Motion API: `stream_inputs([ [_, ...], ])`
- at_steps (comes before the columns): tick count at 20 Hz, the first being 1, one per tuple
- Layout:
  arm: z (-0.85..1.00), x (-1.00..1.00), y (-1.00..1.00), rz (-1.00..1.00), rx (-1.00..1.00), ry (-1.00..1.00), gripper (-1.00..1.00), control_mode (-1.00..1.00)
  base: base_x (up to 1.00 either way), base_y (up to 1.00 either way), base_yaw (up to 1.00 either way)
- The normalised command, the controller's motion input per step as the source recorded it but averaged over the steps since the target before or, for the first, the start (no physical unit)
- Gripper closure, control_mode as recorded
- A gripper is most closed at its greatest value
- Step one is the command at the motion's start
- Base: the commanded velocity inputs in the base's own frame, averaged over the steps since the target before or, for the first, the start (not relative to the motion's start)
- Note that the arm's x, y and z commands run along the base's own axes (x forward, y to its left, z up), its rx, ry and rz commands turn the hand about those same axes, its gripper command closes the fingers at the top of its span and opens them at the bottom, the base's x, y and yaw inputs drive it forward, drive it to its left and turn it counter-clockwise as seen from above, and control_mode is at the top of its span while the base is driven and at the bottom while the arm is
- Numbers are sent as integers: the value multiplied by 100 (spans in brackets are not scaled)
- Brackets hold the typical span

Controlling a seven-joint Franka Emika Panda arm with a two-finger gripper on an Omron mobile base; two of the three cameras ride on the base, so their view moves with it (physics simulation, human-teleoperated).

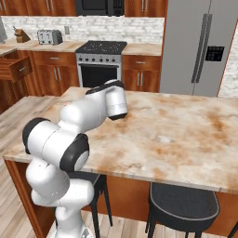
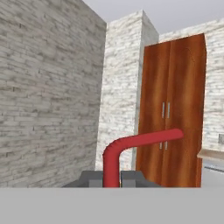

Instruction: Take a straw from the drawer in front and place it inside the glass cup on the dining counter.

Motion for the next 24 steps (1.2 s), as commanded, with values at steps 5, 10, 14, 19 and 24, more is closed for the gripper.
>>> stream_inputs([
  [5, -24, 0, 0, 0, 2, 0, 100, -100, 0, 0, 0],
  [10, -14, 0, 1, 0, 4, 0, 100, -100, 0, 0, 0],
  [14, -14, 0, 0, 0, 2, 0, 100, -100, 0, 0, 0],
  [19, -13, 0, 0, 0, 1, 0, 100, -100, 0, 0, 0],
  [24, -13, 0, 0, 0, 0, 0, 100, -100, 0, 0, 0],
])
